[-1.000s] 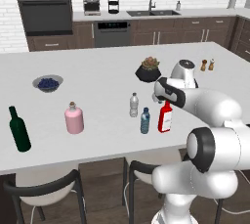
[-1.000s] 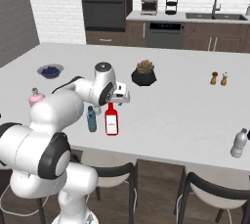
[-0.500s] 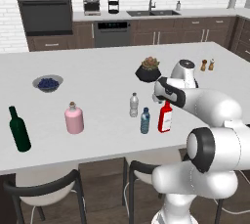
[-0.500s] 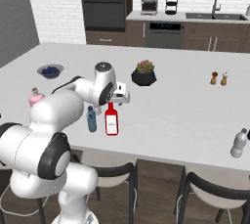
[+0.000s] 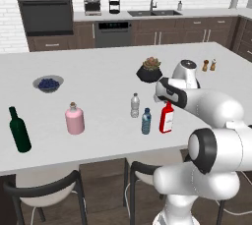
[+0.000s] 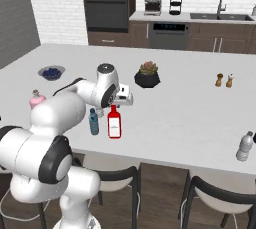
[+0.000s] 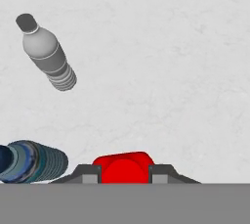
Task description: Move the plastic bottles in the middle to the plastics group, and the glass bottles in the middle to the glass group.
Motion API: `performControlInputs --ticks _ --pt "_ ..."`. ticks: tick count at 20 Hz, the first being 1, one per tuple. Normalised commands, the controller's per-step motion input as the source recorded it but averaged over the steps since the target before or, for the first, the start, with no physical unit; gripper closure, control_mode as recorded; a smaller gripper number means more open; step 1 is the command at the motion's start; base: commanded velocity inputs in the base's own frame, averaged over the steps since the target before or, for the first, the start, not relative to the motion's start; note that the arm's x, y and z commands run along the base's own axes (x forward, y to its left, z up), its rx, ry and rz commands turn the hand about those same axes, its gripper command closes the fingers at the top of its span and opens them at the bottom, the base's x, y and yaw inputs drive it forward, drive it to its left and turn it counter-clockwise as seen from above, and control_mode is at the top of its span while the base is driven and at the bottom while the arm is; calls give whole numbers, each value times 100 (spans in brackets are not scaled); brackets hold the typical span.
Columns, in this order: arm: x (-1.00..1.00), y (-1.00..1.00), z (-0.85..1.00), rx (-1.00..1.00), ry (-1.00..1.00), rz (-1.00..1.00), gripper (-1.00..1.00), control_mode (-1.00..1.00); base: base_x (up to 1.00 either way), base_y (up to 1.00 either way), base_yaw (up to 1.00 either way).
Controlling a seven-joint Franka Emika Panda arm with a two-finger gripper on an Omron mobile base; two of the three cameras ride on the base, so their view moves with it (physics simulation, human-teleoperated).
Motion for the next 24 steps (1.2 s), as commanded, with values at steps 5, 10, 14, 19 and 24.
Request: performControlInputs --ticks 5,10,14,19,24 --pt "-10 0 0 0 0 0 100 -100 0 0 0" --pt "-50 0 5 0 0 -1 100 -100 0 0 0" --pt "-97 0 17 0 -1 0 100 -100 0 0 0" --pt "-79 26 19 -2 0 0 100 -100 0 0 0" --pt "-45 66 27 -3 0 0 100 -100 0 0 0"
